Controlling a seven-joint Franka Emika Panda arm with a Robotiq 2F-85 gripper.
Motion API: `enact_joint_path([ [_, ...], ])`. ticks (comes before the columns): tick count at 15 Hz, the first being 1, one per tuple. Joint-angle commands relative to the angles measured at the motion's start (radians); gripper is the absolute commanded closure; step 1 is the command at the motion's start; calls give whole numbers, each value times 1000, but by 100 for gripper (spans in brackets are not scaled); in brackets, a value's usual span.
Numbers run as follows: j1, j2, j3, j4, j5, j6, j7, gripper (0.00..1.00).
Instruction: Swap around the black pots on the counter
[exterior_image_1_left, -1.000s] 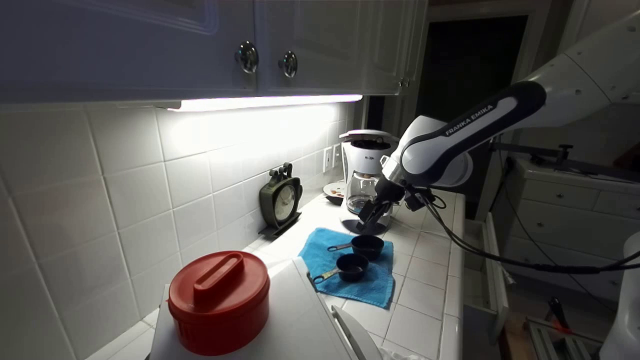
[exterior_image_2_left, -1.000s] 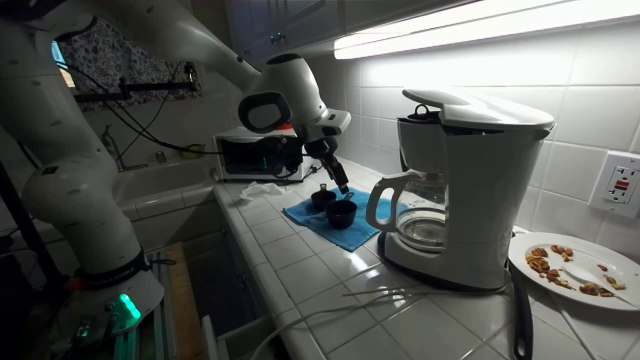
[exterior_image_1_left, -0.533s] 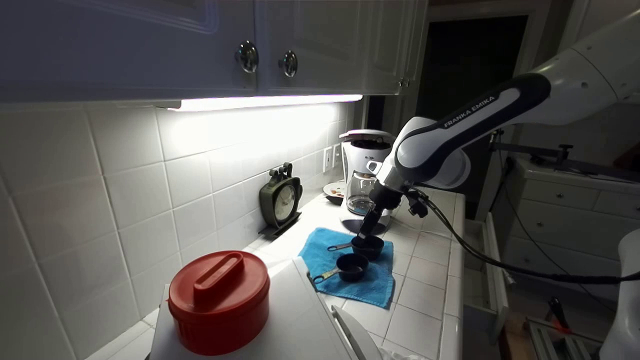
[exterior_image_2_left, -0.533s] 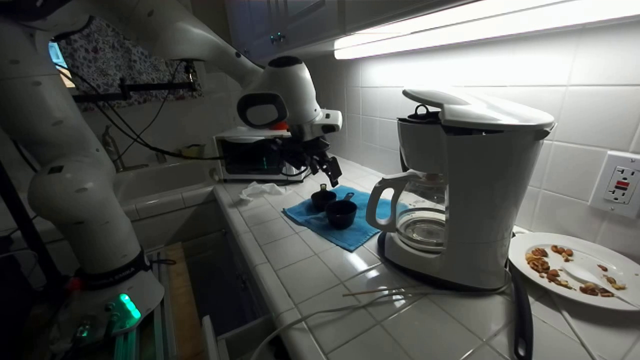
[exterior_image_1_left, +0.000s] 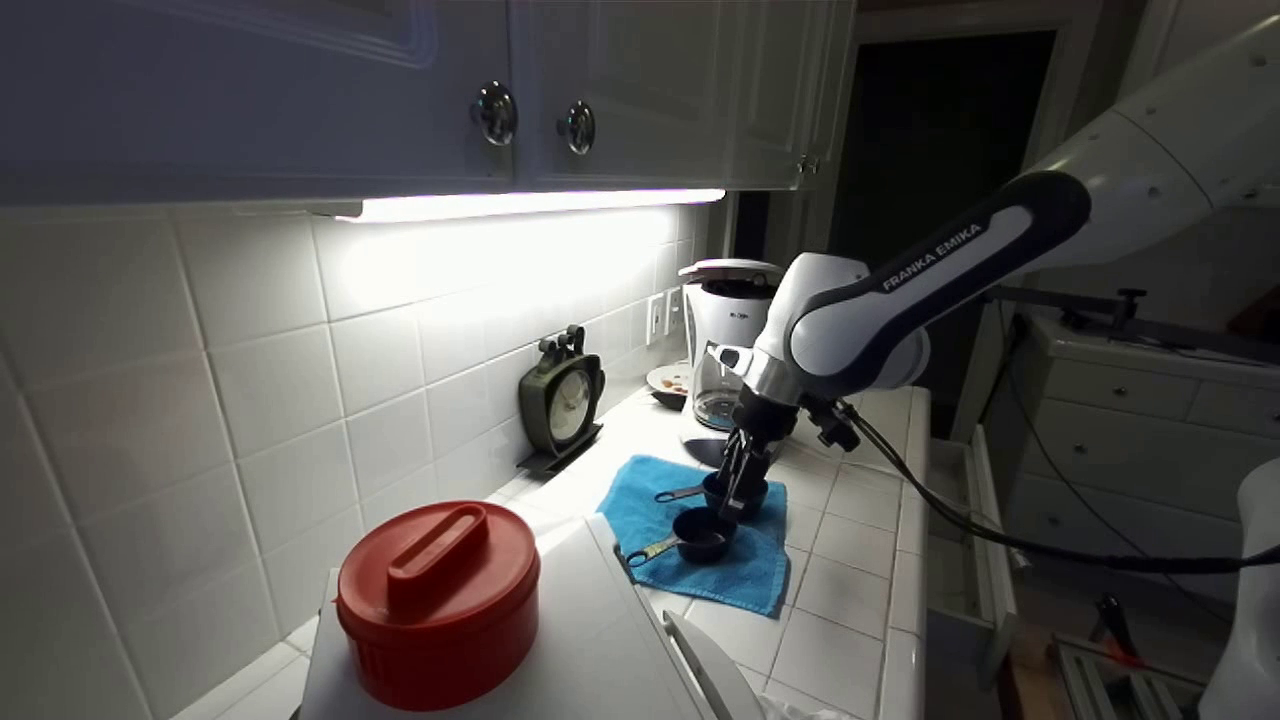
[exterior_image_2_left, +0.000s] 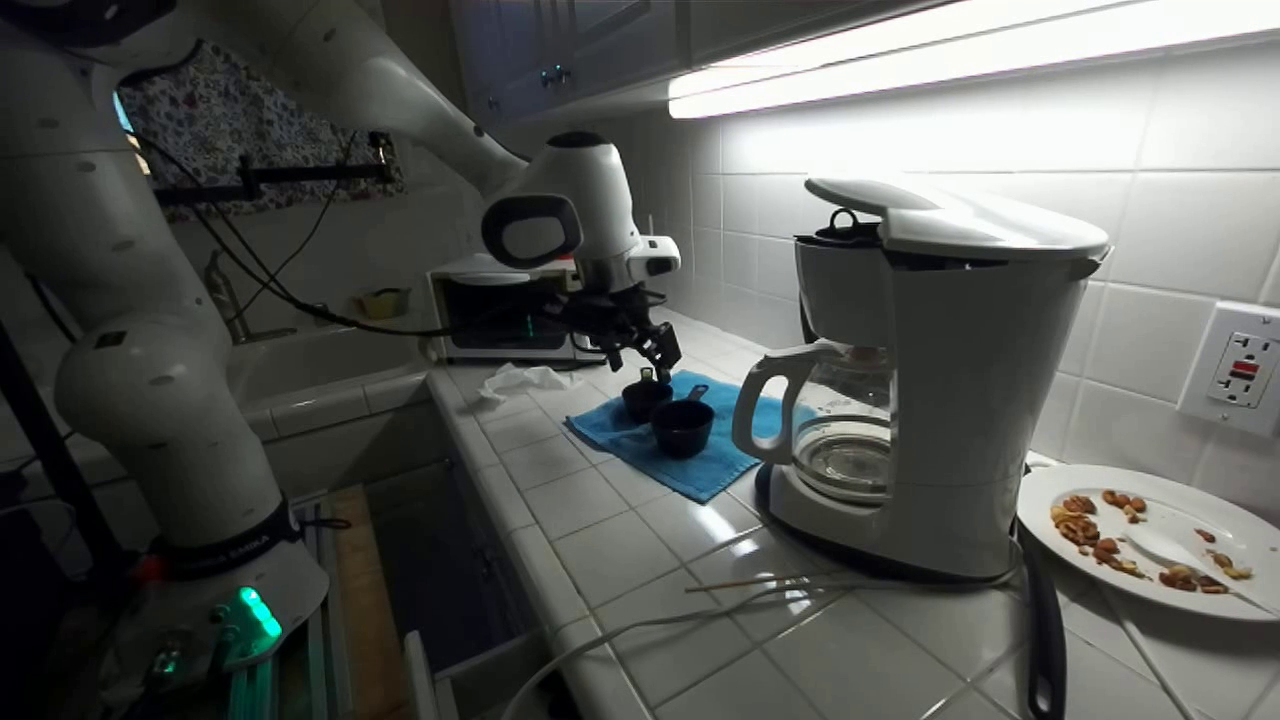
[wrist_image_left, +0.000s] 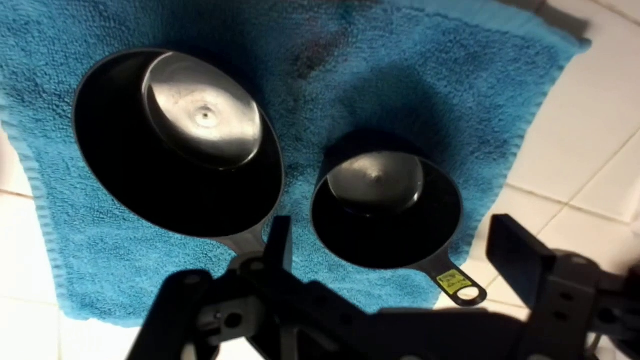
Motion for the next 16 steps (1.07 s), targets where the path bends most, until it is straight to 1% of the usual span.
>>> enact_joint_path([
  [1, -28, 27, 21, 1, -125, 7, 37, 0],
  [4, -31, 39, 26, 4, -137, 6, 31, 0],
  [10, -31, 40, 39, 7, -57, 19, -17, 0],
  [13, -30, 56, 43, 14, -68, 25, -10, 0],
  [16, -35, 72, 44, 23, -76, 65, -3, 0],
])
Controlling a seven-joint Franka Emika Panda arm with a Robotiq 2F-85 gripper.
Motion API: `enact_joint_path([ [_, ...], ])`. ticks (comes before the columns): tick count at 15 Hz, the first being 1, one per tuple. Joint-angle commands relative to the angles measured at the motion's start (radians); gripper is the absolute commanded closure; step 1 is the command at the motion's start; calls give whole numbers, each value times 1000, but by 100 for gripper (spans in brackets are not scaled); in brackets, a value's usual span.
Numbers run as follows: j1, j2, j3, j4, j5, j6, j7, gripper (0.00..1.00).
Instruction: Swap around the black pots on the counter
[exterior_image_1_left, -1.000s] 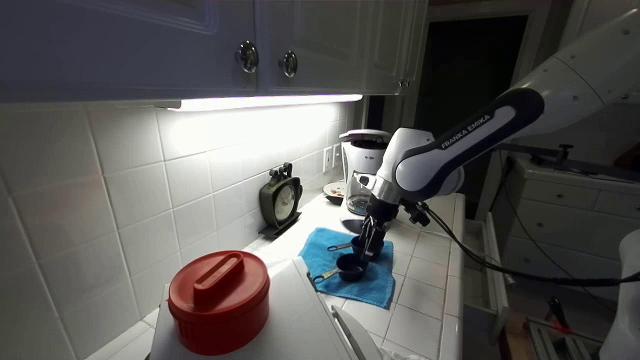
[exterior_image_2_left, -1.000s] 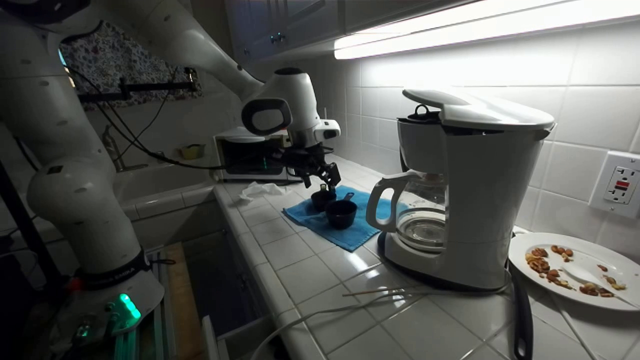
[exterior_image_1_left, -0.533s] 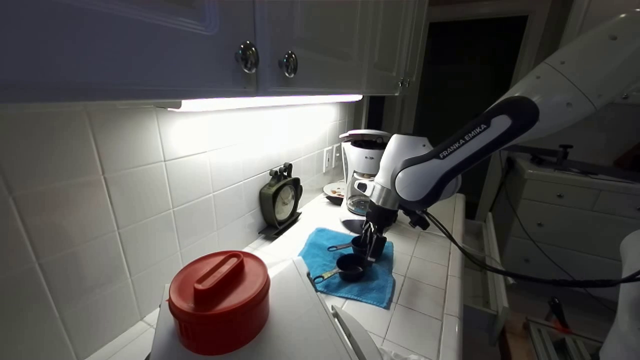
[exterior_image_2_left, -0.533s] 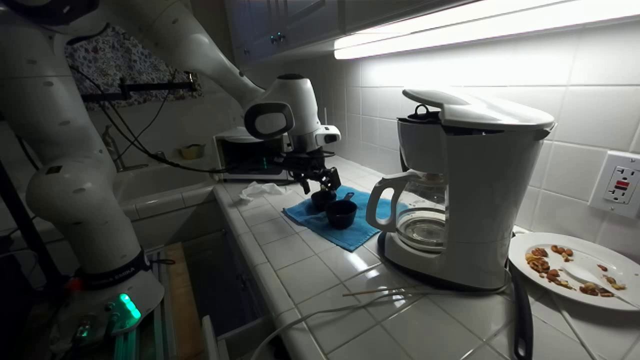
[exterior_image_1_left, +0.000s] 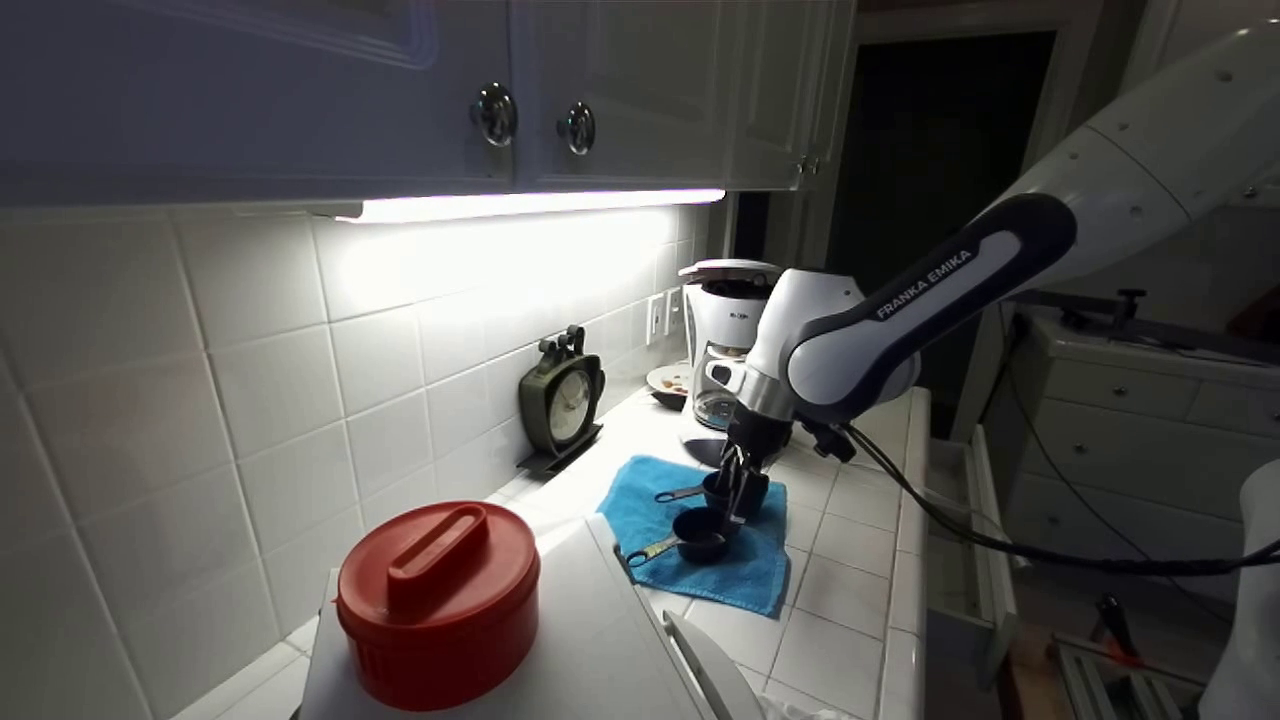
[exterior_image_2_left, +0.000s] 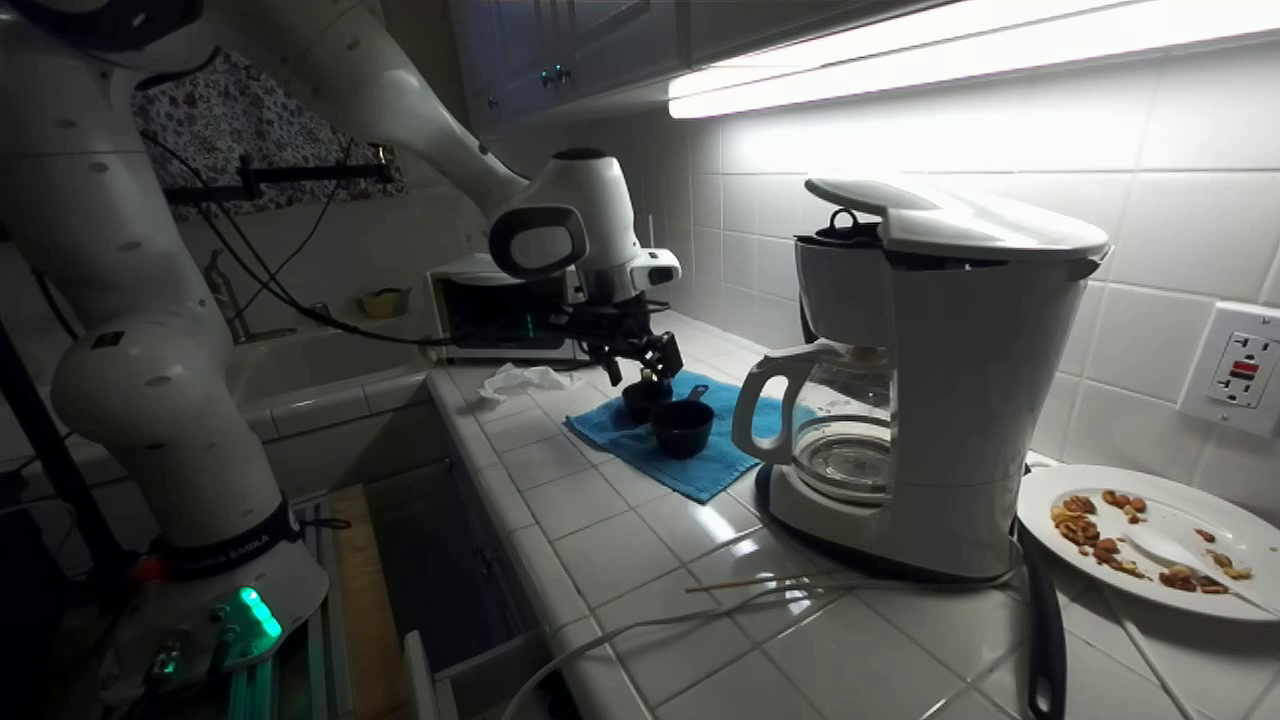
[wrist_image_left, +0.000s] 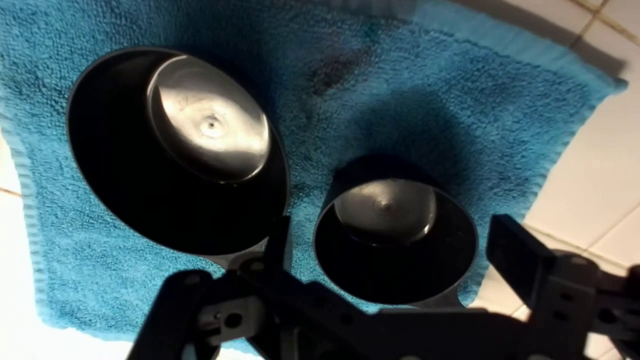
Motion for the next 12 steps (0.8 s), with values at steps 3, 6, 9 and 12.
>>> enact_joint_path([
  [3, -20, 52, 19, 29, 32, 97, -24, 0],
  [6, -25, 76, 32, 38, 44, 130, -32, 2],
  [9, -35, 93, 52, 49, 59, 141, -39, 32],
  [12, -49, 107, 72, 61, 82, 142, -54, 55],
])
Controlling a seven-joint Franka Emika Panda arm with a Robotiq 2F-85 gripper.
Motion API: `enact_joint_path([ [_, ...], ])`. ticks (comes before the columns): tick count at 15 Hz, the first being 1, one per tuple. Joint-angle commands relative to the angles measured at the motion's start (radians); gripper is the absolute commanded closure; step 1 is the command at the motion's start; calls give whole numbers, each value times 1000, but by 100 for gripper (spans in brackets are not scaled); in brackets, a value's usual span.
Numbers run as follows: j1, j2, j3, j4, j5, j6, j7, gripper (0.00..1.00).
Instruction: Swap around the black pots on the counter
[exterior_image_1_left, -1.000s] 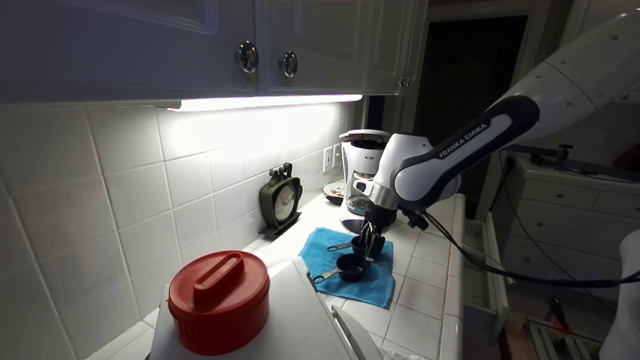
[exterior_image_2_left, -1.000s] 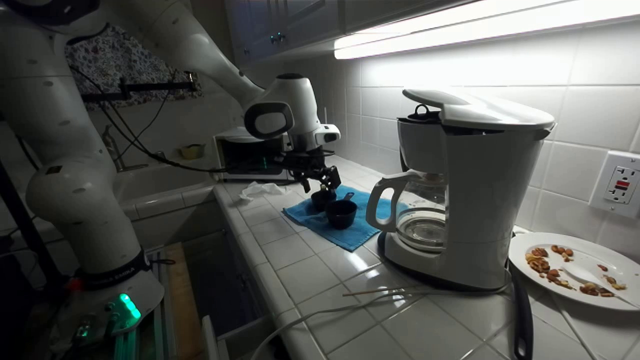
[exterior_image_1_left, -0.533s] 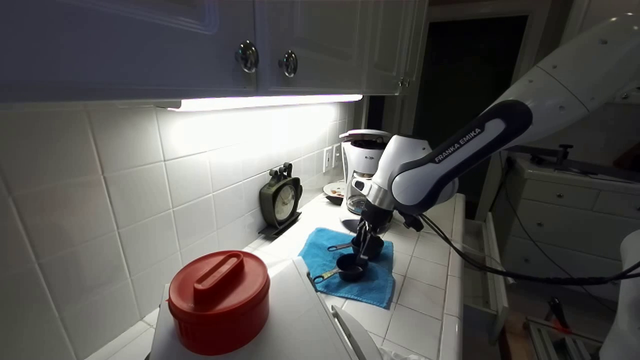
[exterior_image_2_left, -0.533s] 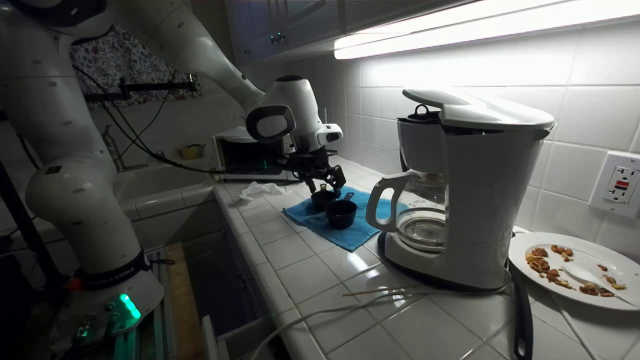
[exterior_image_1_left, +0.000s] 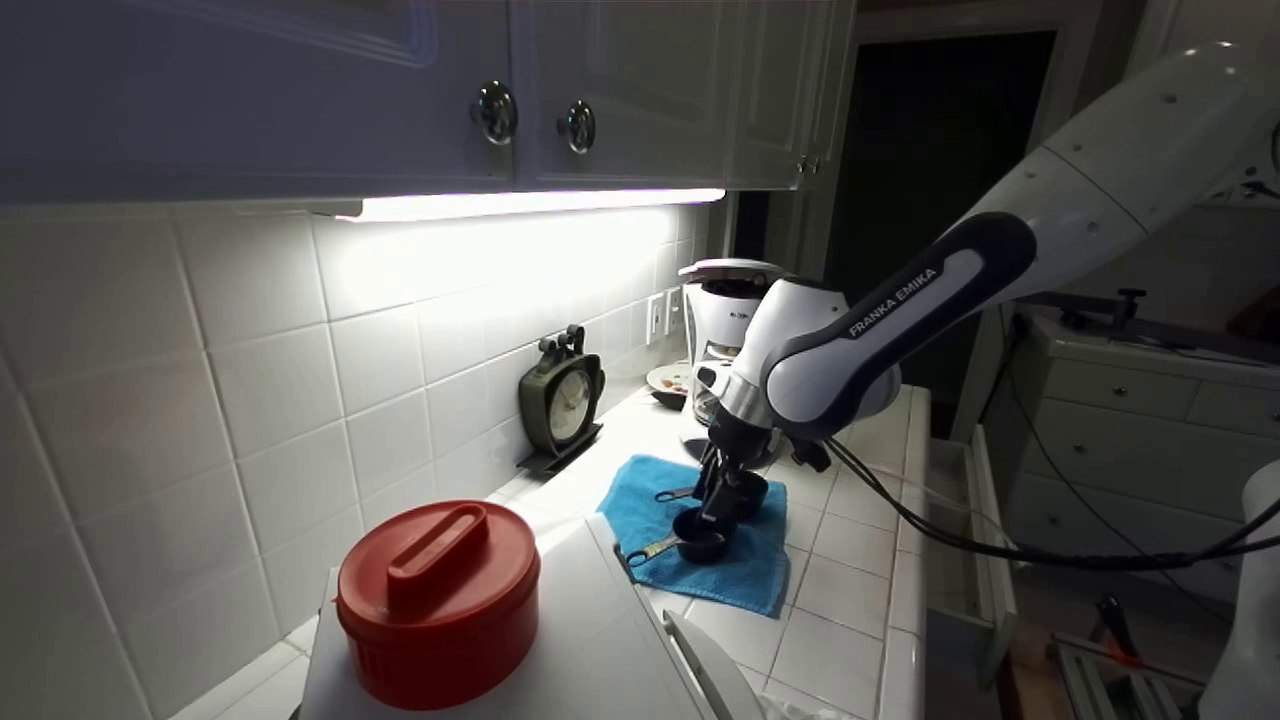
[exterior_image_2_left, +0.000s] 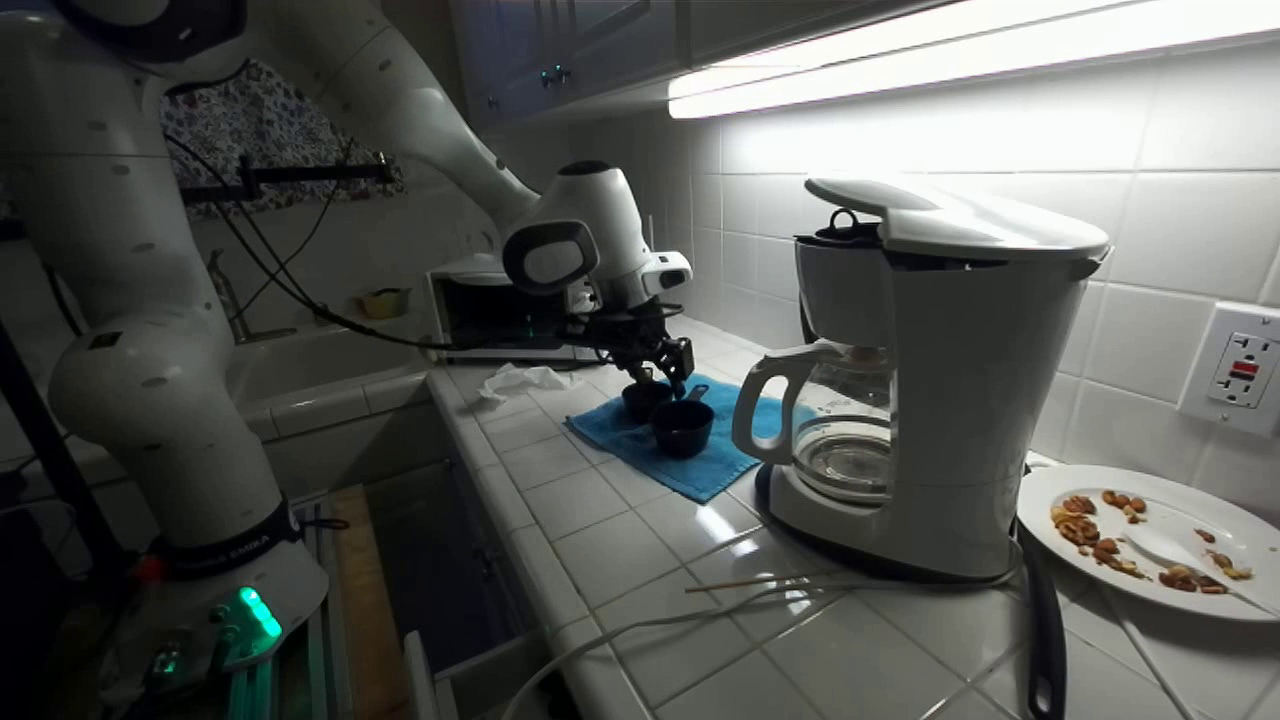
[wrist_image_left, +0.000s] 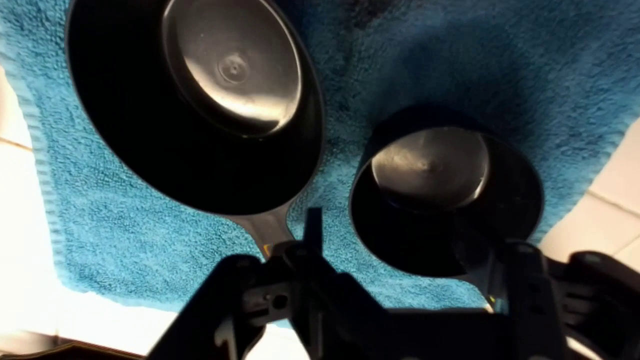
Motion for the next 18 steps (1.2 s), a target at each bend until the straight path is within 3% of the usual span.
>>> enact_joint_path([
  [1, -32, 31, 37, 29, 58, 13, -52, 62],
  [5, -54, 32, 56, 42, 123, -12, -98, 89],
  [8, -57, 21, 41, 46, 174, -47, -132, 98],
  [10, -79, 9, 41, 46, 184, -66, -122, 99],
  [12, -93, -8, 32, 44, 198, -74, -120, 94],
  [18, -113, -28, 20, 49, 221, -86, -120, 95],
])
